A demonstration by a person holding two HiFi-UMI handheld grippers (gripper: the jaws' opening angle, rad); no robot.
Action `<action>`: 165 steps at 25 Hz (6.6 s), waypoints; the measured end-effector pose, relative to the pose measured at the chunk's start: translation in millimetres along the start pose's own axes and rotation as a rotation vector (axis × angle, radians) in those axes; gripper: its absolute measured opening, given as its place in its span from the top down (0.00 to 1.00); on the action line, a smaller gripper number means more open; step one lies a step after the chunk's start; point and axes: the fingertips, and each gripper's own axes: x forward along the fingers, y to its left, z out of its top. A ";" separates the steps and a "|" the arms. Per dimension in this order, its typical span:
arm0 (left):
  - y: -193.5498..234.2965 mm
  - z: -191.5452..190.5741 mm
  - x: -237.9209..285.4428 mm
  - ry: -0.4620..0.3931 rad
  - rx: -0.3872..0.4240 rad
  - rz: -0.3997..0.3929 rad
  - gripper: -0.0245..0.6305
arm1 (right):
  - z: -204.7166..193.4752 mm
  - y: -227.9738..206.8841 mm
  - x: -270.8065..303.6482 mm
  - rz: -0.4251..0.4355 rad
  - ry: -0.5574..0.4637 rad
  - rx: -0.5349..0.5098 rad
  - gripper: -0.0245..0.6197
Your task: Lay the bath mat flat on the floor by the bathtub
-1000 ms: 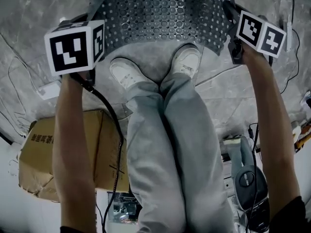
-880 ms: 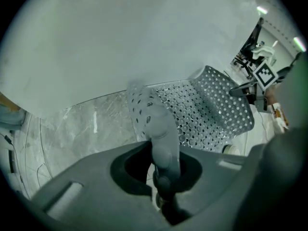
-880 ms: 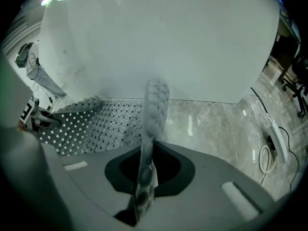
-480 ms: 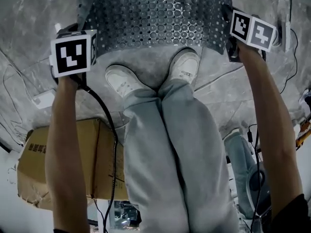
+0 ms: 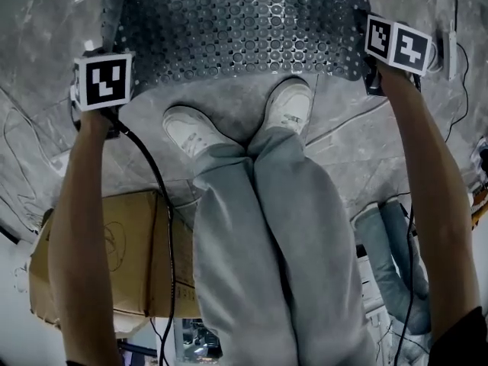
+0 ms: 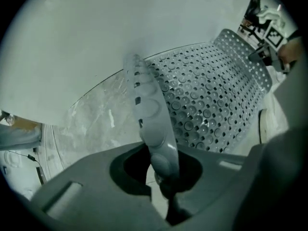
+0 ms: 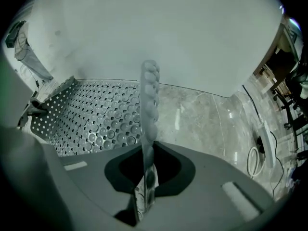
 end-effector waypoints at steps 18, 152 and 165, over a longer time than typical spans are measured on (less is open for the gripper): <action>35.3 -10.8 32.7 0.118 -0.209 0.024 0.80 | -30.2 -47.1 14.9 -0.129 0.103 0.121 0.67; -37.1 214.8 -940.8 -0.975 -0.287 -0.280 0.96 | 311.5 117.2 -878.1 0.321 -0.891 -0.208 0.96; -13.4 249.9 -1075.3 -1.233 -0.185 -0.168 0.96 | 372.0 127.4 -1010.9 0.358 -1.178 -0.296 0.95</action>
